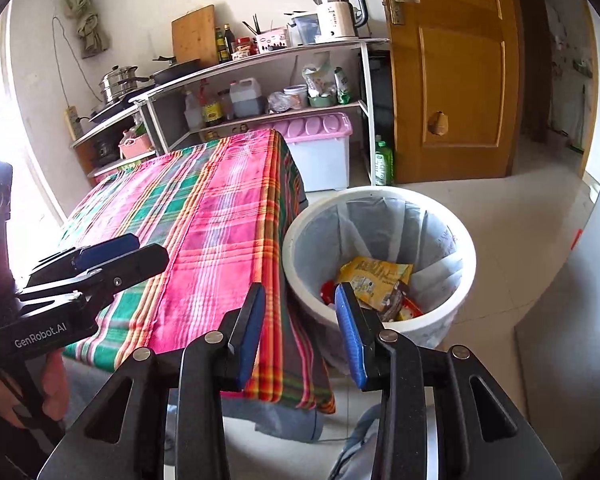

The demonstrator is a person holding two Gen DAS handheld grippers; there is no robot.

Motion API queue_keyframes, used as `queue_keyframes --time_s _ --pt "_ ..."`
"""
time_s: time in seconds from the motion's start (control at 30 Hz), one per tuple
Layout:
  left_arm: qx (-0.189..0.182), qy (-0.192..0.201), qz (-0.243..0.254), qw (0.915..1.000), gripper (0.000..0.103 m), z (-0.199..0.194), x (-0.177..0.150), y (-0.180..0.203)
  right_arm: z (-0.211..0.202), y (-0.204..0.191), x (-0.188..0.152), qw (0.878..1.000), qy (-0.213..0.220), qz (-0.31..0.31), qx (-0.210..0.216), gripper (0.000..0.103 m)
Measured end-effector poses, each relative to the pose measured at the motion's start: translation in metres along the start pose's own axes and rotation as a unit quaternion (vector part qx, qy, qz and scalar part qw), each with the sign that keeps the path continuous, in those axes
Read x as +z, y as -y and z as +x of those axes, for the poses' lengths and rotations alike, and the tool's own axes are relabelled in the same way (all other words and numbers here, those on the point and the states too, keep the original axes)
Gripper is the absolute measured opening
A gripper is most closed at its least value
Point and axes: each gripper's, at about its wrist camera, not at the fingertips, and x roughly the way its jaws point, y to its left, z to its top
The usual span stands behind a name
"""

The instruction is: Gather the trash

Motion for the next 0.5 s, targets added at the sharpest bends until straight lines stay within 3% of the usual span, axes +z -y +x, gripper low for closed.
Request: queue_keyframes --time_s 0.5 --pt "0.032 0.015 0.012 0.9993 0.063 -0.036 -0.038 0.013 -0.029 -0.017 -0.031 0.999 0.021 -0.026 -0.015 0.038"
